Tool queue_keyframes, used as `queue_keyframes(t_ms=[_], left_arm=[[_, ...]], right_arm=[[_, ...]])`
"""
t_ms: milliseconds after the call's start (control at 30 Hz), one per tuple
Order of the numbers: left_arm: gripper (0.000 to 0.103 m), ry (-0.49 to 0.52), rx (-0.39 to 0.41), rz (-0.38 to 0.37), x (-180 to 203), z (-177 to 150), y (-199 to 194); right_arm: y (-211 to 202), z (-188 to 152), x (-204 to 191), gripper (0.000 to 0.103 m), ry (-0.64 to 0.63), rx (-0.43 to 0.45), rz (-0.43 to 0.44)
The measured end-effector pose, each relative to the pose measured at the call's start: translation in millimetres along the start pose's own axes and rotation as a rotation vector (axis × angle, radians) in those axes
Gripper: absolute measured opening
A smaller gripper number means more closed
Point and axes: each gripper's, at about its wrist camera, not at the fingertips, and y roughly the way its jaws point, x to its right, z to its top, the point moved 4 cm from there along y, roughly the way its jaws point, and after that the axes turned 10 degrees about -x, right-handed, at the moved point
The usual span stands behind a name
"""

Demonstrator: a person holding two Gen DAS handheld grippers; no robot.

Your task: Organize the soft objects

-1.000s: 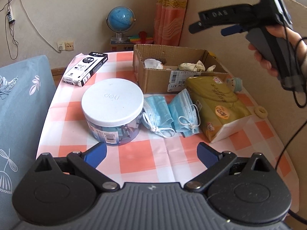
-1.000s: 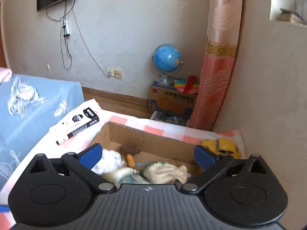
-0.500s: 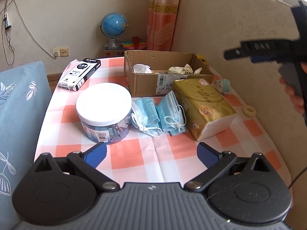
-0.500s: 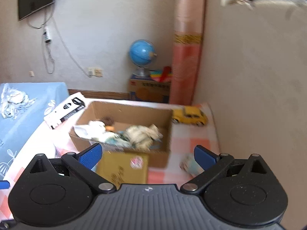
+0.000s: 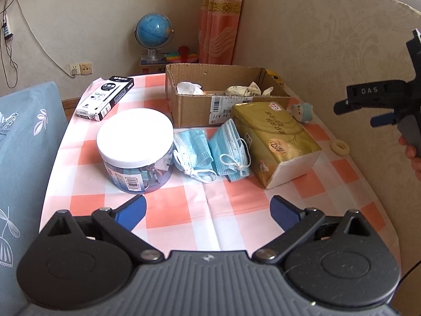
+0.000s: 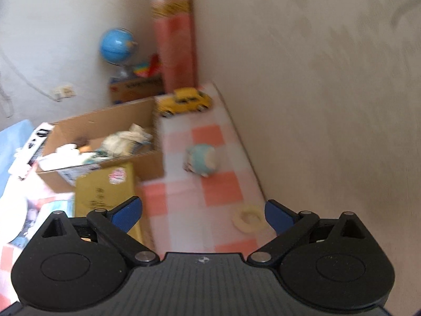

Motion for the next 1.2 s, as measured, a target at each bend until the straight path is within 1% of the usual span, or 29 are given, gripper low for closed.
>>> queue_keyframes(t_ms=[67,133,200,367,467,533,667,733,867,1000,1133,1200], left_arm=[[0.1,0.003,-0.006,-0.003,0,0,3],[0.1,0.004,-0.012,-0.002,-1,0,5],[0.1,0.002,-0.015,-0.002,-2,1,7],[0.1,-0.012,-0.03,-0.013,-7,2,15],[0.1,-0.016,-0.038,-0.015,-10,2,19],[0.1,-0.018,-0.04,-0.019,-12,2,21],[0.1,-0.021,-0.046,-0.019,-14,3,24],[0.1,-0.023,-0.049,-0.02,-15,3,25],[0.1,-0.023,-0.054,-0.026,-15,4,27],[0.1,-0.022,-0.059,-0.03,-14,4,30],[0.1,-0.02,-0.064,-0.029,-14,3,31],[0.1,-0.018,-0.063,-0.031,-14,4,32]], right_arm=[[9,-2,6,0.096,0.046,-0.028,-0.012],[19,-4,10,0.089,0.091,-0.063,-0.012],[31,-6,15,0.084,0.138,-0.107,-0.016],[57,-6,18,0.079,0.213,-0.149,-0.08],[70,-6,22,0.076,0.237,-0.143,-0.14],[77,-7,24,0.071,0.25,-0.141,-0.168],[91,-8,28,0.066,0.263,-0.149,-0.197],[95,-10,29,0.062,0.265,-0.151,-0.205],[101,-11,28,0.059,0.262,-0.148,-0.214],[99,-11,30,0.048,0.266,-0.135,-0.21],[100,-11,31,0.044,0.252,-0.131,-0.212],[98,-13,31,0.044,0.246,-0.132,-0.204]])
